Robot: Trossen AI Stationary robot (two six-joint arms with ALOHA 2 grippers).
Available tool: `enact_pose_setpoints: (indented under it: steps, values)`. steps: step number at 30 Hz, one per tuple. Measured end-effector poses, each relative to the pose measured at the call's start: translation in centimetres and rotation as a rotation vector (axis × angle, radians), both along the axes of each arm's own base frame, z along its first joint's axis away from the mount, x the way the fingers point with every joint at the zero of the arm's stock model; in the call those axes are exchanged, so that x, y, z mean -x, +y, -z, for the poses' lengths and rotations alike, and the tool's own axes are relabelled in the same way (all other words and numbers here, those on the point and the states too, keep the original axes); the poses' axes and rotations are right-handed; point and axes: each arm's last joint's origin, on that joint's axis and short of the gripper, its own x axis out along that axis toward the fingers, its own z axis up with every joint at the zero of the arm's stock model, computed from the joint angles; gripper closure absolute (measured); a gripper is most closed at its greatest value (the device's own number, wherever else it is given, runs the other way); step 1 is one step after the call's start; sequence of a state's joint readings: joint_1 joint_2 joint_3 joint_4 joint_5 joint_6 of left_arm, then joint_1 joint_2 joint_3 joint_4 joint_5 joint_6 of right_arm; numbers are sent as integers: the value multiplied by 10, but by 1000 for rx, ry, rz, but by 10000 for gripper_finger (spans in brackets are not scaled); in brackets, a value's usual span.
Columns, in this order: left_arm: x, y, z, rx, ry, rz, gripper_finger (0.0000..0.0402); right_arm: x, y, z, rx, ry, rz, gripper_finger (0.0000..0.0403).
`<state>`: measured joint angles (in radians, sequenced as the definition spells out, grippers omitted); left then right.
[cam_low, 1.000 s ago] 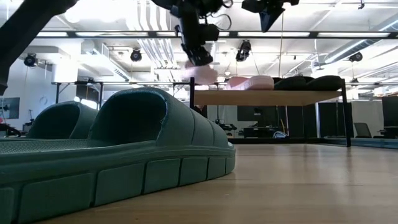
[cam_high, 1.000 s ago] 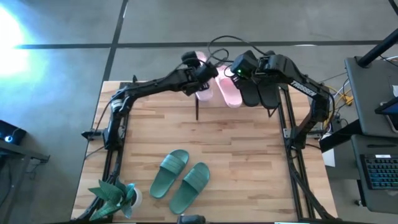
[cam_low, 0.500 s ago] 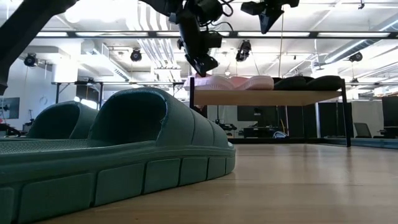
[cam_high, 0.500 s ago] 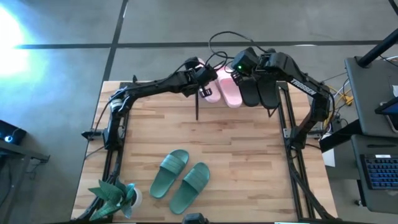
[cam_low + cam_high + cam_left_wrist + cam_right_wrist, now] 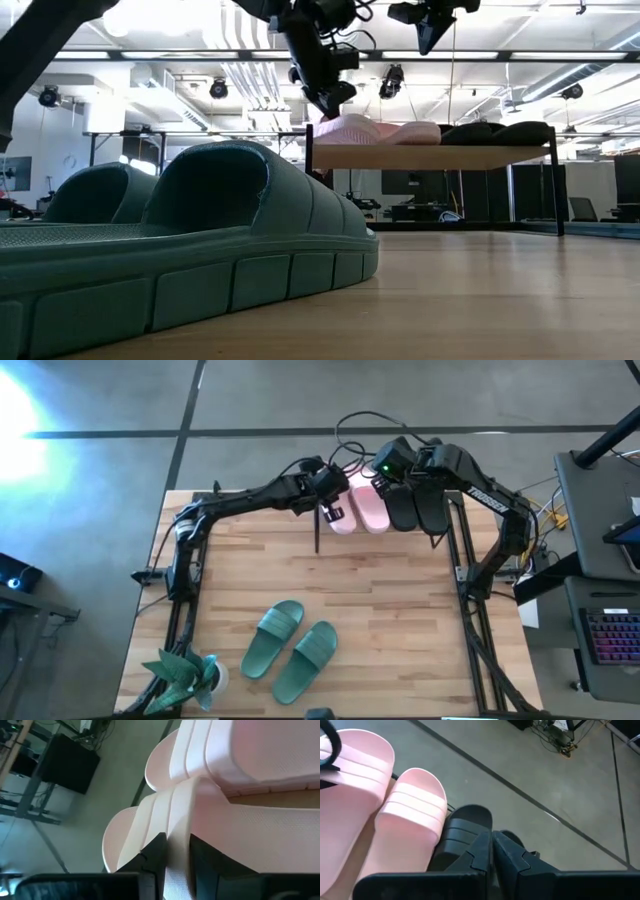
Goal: Pick and place slides into the shelf
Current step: Put the pink slipper onto the shelf, then adjust the pink slippers on the shelf
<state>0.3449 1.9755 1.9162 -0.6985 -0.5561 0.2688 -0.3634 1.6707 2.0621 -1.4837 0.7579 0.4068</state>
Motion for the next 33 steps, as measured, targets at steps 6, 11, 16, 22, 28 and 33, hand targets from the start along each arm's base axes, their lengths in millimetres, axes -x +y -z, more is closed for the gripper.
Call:
enact_pose_setpoints:
  steps: [6,11,16,22,28,33]
  values:
    - [-2,-2,4,2,-5,11,344,0,0,0,-2,-1,-1,390]
    - [-11,0,12,-64,-25,21,317,0,0,0,-6,1,-5,390]
    - [-11,0,17,-85,9,50,297,0,1,1,-29,-2,-20,390]
    - [-9,-5,15,-76,33,54,285,0,1,1,-31,-1,-21,390]
    - [-12,-16,15,-41,-1,65,265,0,1,1,-30,3,-24,390]
    - [-13,-28,1,-4,-65,135,248,0,1,1,-31,9,-25,390]
